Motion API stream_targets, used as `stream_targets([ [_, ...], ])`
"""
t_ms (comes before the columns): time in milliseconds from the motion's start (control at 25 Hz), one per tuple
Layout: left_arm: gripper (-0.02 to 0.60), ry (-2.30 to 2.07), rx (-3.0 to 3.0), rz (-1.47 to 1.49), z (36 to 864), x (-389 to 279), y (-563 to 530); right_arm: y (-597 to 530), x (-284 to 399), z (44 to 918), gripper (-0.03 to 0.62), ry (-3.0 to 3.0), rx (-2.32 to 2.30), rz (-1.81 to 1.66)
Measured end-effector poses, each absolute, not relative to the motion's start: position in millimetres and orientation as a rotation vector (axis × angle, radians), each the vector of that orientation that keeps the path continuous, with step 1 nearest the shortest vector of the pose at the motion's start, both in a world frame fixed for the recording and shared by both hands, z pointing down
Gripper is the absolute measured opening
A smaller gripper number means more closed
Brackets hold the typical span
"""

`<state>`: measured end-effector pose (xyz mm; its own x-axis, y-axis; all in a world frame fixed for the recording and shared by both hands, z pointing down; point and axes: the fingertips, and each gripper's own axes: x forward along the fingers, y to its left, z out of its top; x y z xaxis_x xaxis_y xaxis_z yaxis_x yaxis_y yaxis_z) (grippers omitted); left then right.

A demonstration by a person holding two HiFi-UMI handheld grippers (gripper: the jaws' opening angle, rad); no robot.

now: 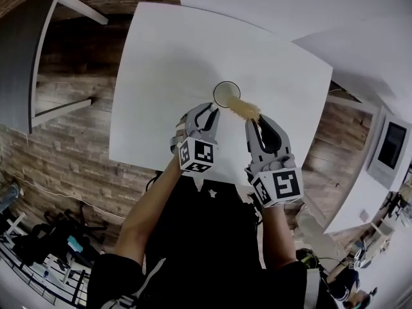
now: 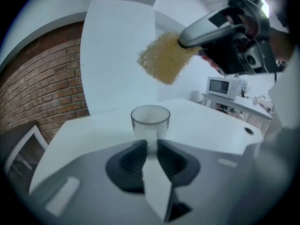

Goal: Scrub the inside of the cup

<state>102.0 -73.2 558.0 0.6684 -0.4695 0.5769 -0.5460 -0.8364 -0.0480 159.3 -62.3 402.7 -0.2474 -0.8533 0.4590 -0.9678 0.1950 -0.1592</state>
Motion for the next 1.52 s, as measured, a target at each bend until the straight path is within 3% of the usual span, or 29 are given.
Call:
stream_targets([
  [40, 0.071, -0.849, 2.751, 0.902, 564.1, 102.5, -78.0, -66.6, 159.8, 410.0, 0.055, -2.204, 1.728, 0.617],
  [160, 0.063, -0.825, 2.769, 0.904, 569.5, 100.6, -83.8, -73.3, 156.9, 422.6, 0.057, -2.187, 1.692, 0.601],
  [600, 0.061, -0.757, 2.744, 0.996, 569.3, 72.6, -44.0, -65.0, 107.6, 478.9, 0.054, -2.106, 1.172, 0.629],
  [960, 0.06, -0.772, 2.75, 1.002, 570.8, 71.5, -44.4, -77.4, 120.7, 480.4, 0.054, -1.96, 1.129, 0.561],
  [1520, 0.06, -0.787, 2.749, 0.997, 572.5, 69.7, -43.7, -72.8, 86.1, 547.3, 0.052, -1.784, 0.838, 0.617],
])
